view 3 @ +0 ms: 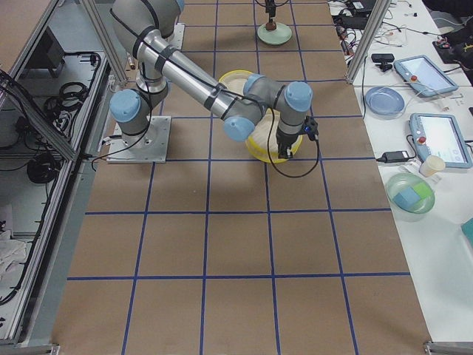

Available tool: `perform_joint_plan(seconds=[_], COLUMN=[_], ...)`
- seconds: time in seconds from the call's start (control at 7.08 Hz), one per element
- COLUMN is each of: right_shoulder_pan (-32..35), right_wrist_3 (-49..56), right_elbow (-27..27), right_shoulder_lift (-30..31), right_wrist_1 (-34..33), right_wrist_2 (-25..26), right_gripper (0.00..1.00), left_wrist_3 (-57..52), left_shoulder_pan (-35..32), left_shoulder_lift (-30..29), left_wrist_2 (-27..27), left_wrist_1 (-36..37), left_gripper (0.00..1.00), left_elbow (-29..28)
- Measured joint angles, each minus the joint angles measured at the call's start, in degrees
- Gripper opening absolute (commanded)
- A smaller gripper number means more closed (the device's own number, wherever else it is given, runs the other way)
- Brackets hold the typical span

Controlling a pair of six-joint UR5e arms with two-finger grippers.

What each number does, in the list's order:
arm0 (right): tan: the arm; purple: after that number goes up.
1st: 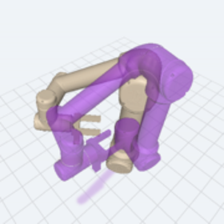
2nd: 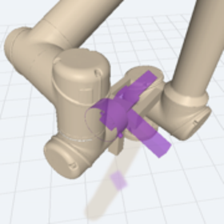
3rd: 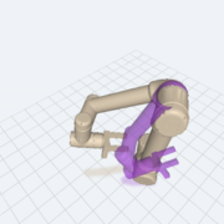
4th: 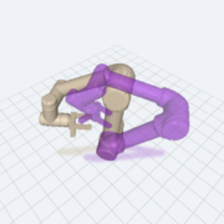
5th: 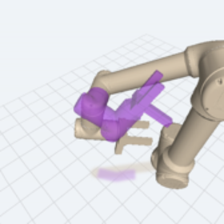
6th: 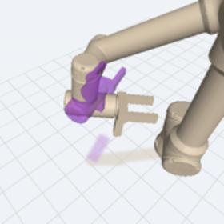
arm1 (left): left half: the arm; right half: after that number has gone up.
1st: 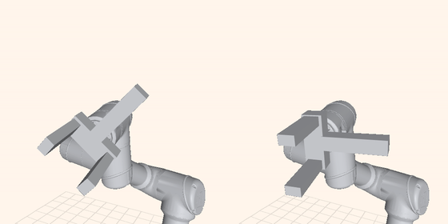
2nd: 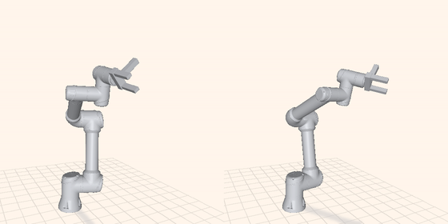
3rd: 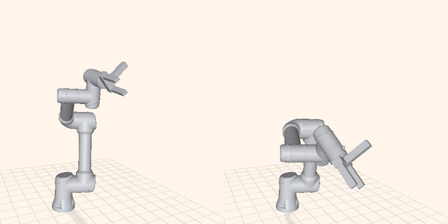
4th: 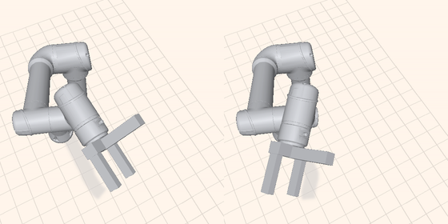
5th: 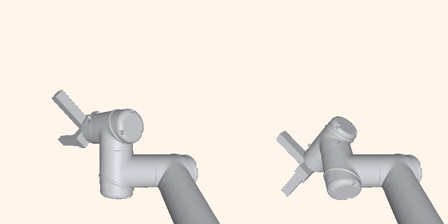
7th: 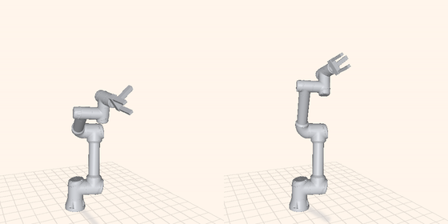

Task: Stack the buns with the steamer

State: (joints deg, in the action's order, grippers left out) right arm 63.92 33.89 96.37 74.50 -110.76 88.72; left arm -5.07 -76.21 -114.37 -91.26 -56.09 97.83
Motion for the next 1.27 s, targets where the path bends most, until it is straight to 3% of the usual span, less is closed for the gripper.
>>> perform_joint_plan(seconds=[0.42,0.71,0.85,1.27], right_shoulder_pan=[15.2,26.1,28.8,31.9], right_wrist_3=[-18.0,-29.9,-32.4,-33.1], right_elbow=[7.0,7.8,9.1,15.7], right_shoulder_lift=[8.3,8.9,9.0,9.2], right_wrist_1=[0.1,-0.5,-1.5,-9.8], right_wrist_2=[0.6,3.7,4.1,4.7], right_gripper=[0.00,0.00,0.00,0.00], left_wrist_3=[-0.1,-0.1,-0.1,-0.3], left_shoulder_pan=[1.6,1.9,1.9,1.9], left_shoulder_lift=[-5.1,-6.2,-6.3,-6.0], left_wrist_2=[0.1,0.3,0.5,0.5], left_wrist_1=[3.2,3.3,3.3,3.4], left_gripper=[0.98,0.81,0.76,0.76], left_elbow=[0.0,0.1,0.1,-0.2])
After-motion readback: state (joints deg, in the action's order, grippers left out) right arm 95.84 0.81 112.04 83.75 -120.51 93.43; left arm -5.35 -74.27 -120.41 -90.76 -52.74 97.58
